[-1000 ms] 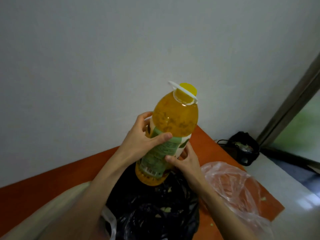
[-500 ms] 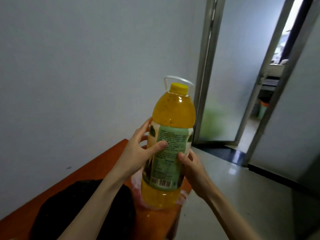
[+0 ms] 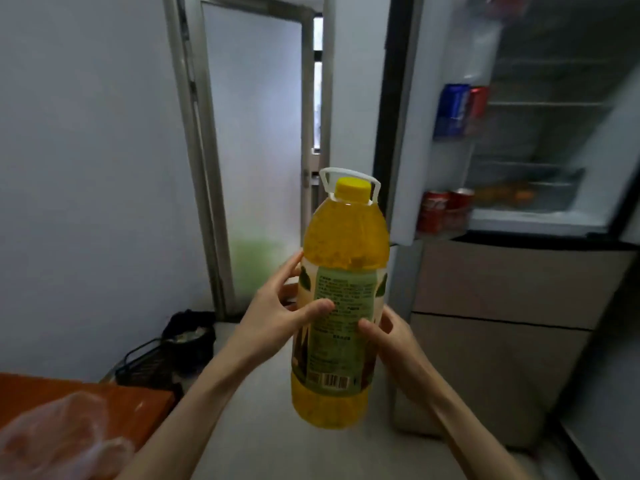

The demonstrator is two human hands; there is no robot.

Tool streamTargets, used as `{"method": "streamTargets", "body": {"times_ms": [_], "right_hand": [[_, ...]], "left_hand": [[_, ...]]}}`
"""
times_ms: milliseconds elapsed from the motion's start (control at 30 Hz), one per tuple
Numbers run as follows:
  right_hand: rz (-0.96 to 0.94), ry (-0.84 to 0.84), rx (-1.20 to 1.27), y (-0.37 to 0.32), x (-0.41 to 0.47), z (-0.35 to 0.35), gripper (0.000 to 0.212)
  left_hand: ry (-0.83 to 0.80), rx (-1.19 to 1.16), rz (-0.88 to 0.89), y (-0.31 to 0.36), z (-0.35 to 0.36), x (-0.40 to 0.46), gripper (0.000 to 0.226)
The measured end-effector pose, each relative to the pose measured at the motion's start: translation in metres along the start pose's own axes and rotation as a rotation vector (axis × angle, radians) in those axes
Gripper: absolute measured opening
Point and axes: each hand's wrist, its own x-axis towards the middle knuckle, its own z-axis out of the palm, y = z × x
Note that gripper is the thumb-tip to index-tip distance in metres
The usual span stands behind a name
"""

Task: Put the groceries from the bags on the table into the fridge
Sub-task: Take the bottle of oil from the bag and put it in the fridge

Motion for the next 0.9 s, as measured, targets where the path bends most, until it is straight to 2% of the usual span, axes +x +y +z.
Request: {"method": "streamTargets", "body": {"times_ms": [200,400,567,667,733,900], "right_hand": [[0.017,0.258,-0.055,-0.019,-0.037,-0.144,0.093],[0.003,0.489,-0.146,-0.023,-0.038,-0.265,0.094],[0.000,0.590,-0.209,-0.017,0.003,-0.361,0.093],[0.006,0.612,-0.247,-0.021,0.037,-0.417,0.077],[-0.008,0.629,-0.259,-0.026,0.056,-0.451,0.071],[-0.045,0.641,-0.308,-0.031,0.097,-0.524,0.074]], "left_hand": [[-0.316,-0.071,0.058,0.011,0.136,0.079,0.066],[-0.484,-0.162,0.107,0.006,0.253,0.160,0.065],[-0.506,-0.178,0.164,-0.017,0.330,0.251,0.073],[-0.520,-0.204,0.201,-0.020,0.371,0.309,0.071],[-0.534,-0.203,0.223,-0.020,0.397,0.343,0.079],[-0.537,-0.199,0.248,-0.021,0.450,0.413,0.086]]}}
